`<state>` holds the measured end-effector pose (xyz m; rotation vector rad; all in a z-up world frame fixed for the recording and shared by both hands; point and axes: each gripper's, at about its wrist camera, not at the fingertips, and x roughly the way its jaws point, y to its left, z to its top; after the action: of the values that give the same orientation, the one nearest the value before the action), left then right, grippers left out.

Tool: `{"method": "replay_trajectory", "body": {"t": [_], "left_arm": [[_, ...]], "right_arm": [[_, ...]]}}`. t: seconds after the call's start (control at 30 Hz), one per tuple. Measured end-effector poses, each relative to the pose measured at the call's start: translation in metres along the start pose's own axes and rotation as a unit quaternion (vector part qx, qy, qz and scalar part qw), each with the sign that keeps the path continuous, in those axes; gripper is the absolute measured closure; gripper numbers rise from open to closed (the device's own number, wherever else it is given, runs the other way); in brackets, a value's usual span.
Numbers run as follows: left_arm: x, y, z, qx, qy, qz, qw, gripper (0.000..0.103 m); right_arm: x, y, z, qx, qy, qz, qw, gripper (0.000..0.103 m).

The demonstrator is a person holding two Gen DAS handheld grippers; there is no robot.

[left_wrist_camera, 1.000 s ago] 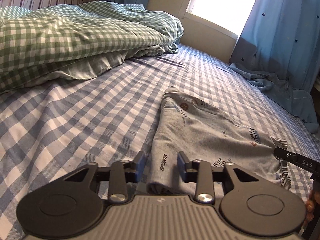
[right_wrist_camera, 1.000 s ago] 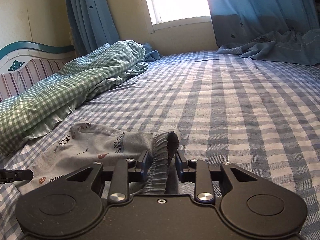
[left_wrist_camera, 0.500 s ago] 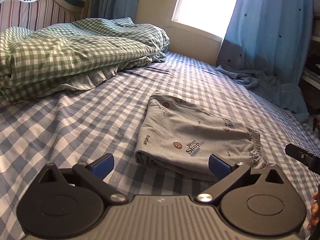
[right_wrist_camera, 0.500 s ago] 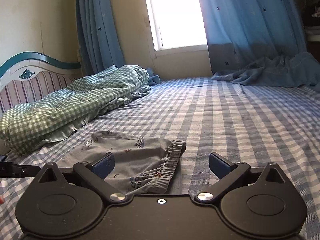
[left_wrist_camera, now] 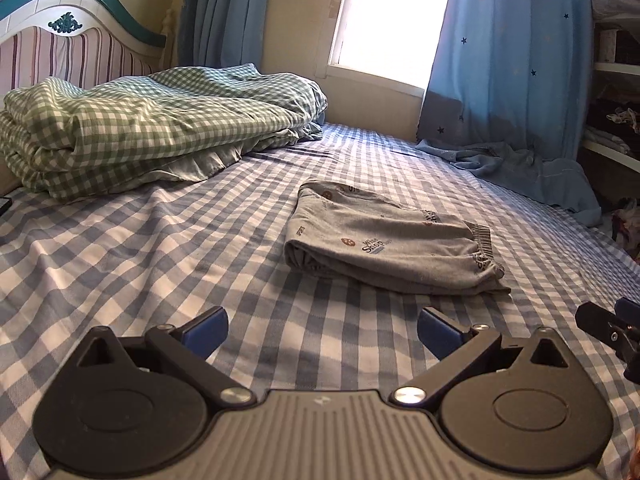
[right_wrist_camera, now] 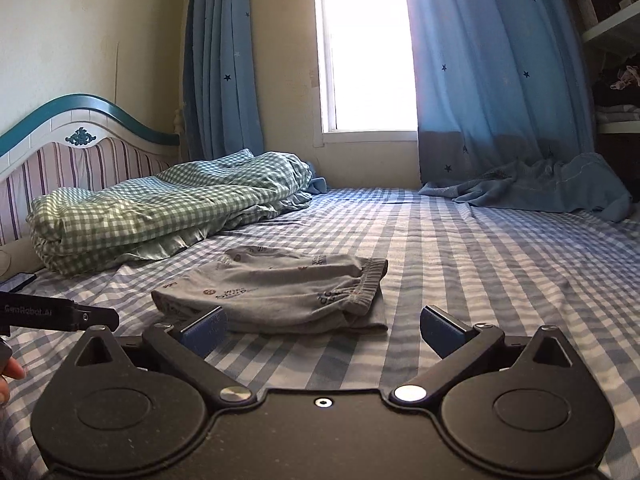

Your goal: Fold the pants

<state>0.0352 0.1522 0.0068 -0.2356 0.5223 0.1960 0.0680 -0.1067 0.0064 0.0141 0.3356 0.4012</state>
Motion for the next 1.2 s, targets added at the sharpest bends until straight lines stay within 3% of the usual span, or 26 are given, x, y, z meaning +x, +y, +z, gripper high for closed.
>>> {"method": "replay_trajectory", "body": {"t": [0.2,0.43,1.2], "left_arm": [[-0.021,0.000,-0.021,0.021,-0.015,0.009,0.9996,0.000],[-0.033,-0.007,-0.035,0.047,-0.022,0.018,0.9985,0.000],[-0.029,-0.008,-0.038,0.058,-0.011,0.048,0.9971,0.000]], "right_arm": [[-0.022,0.013,-0.024,0.003,0.019,-0.006,1.000,0.001],[-0.030,0.004,-0.029,0.025,0.024,-0.028,0.999,0.001],[-0.029,-0.002,-0.036,0.042,0.038,-0.029,0.998,0.001]]}}
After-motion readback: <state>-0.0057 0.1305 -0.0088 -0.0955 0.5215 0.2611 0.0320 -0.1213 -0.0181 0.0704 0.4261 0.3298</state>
